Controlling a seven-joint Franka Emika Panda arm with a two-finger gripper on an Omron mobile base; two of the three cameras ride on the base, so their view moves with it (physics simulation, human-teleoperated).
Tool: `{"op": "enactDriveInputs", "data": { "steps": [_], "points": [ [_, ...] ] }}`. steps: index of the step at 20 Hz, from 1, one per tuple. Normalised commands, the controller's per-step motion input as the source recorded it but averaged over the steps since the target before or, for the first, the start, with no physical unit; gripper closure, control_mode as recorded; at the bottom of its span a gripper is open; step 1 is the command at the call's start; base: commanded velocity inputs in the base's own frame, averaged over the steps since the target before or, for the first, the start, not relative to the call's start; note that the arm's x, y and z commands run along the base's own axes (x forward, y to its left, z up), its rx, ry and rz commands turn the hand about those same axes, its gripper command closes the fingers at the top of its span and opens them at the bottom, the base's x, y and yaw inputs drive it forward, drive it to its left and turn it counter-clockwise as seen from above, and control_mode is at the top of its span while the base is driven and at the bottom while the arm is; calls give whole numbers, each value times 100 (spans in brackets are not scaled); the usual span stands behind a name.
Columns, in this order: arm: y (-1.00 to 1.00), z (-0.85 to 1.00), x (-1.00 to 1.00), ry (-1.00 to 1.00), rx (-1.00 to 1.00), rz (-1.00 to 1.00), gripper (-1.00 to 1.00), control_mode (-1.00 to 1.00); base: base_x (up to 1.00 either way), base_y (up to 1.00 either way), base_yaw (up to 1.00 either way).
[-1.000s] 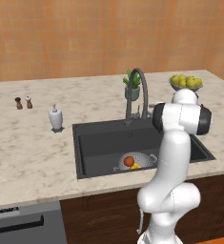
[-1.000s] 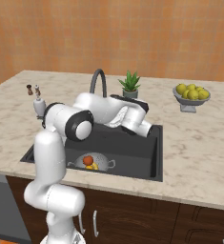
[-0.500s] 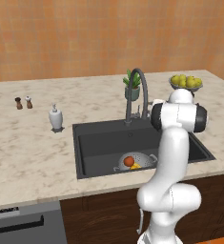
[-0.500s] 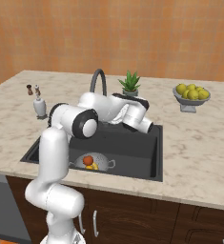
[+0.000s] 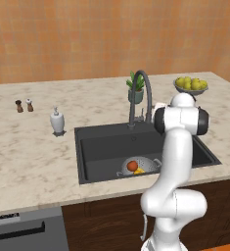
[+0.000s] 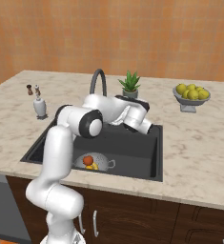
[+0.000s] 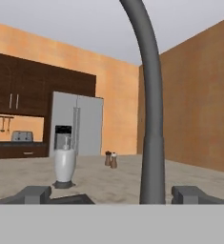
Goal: Put the colander in the sink, put the orange, banana, tangerine in the colander, and turn on the sink faucet and pour water over the colander.
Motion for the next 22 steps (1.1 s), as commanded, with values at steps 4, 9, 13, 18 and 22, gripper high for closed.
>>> {"op": "enactDriveInputs", "data": {
  "steps": [4, 9, 13, 18, 22],
  "points": [
    [0, -21, 24, 0, 0, 0, -100, -100, 0, 0, 0],
    [0, -14, 30, 0, 0, 0, -100, -100, 0, 0, 0],
    [0, -11, 35, 0, 0, 0, -100, -100, 0, 0, 0],
    [0, -12, 34, 3, -1, 0, -100, -100, 0, 0, 0],
    [0, -30, 30, 0, -4, 0, -100, -100, 0, 0, 0]
  ]
}}
